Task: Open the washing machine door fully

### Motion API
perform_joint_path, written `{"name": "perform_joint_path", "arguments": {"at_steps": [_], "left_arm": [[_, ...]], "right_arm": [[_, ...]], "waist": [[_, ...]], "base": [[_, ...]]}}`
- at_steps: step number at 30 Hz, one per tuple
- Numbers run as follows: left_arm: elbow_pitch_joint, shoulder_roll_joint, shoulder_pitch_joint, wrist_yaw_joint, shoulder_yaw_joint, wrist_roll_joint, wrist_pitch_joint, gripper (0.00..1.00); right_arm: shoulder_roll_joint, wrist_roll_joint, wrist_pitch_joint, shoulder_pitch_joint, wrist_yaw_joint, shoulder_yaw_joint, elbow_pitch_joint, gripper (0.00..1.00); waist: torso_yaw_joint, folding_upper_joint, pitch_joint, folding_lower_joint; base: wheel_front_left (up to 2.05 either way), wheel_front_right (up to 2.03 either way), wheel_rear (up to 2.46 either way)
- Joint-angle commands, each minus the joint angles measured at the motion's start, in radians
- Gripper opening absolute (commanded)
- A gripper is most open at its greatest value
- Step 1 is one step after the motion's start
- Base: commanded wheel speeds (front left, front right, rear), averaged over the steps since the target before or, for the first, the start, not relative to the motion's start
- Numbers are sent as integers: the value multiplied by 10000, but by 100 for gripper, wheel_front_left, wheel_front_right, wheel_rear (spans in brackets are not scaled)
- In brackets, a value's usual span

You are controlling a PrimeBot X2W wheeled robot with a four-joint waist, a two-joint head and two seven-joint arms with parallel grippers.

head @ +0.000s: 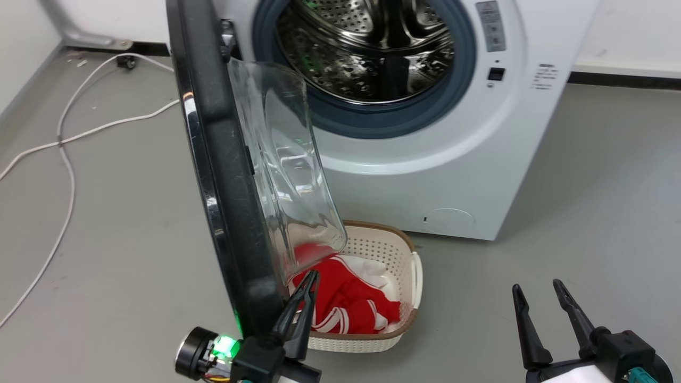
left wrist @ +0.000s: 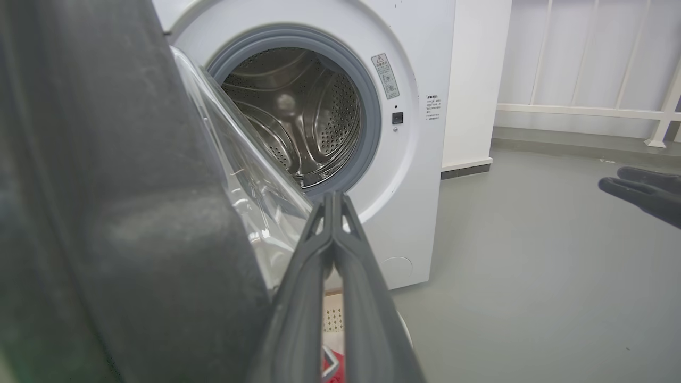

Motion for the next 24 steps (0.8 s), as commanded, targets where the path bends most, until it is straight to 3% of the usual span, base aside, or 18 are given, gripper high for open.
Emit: {"name": "perform_joint_path", "arguments": {"at_steps": [1, 13, 24], "left_arm": [[153, 203, 10, 194, 362, -62, 58, 0], [-68, 174, 419, 194, 906, -72, 43, 0], [69, 180, 366, 126, 2433, -626, 43, 0]], "right_arm": [[20, 83, -20, 53, -10, -18, 2, 100], [18, -29, -18, 20, -8, -139, 65, 100], [18, -224, -20, -197, -10, -174, 153, 100]], "waist": [[160, -1, 28, 1], [1358, -1, 308, 1], [1891, -1, 669, 1]], "base": [[0, 0, 0], [0, 0, 0], [0, 0, 0]]}}
